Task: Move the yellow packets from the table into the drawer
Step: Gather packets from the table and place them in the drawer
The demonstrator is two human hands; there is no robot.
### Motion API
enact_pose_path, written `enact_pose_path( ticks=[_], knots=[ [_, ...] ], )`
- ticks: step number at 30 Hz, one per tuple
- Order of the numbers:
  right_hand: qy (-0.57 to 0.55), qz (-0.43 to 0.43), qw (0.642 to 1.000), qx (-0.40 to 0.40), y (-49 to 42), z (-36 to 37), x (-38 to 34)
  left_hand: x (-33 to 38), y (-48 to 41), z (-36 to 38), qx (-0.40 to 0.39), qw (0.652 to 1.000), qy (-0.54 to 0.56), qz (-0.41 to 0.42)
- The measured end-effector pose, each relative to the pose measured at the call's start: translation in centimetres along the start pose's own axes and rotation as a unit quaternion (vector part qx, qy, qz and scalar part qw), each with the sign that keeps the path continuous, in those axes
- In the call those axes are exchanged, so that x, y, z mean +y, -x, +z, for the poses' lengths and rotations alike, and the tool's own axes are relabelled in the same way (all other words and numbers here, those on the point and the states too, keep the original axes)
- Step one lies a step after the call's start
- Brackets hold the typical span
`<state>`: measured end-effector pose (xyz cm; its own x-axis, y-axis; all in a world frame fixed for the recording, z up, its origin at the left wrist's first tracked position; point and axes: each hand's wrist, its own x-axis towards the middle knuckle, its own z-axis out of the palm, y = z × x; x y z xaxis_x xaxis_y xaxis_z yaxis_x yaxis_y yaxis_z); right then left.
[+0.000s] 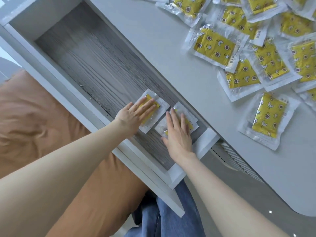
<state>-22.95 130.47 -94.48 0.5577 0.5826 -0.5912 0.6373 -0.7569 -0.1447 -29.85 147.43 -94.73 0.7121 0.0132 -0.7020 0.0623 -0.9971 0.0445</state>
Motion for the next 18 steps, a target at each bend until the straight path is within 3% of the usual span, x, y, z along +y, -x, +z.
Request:
enact_pose_path(
  ticks=[8,18],
  knots=[
    [-0.015,0.032,0.999,0.010,0.8,0.6,1.4,0.6,-2.6,-1.4,0.069,0.995,0.069,0.032],
    [0.020,0.019,0.999,0.042,1.5,-0.5,2.4,1.5,-3.2,-2.0,0.086,0.986,0.109,0.088]
  ],
)
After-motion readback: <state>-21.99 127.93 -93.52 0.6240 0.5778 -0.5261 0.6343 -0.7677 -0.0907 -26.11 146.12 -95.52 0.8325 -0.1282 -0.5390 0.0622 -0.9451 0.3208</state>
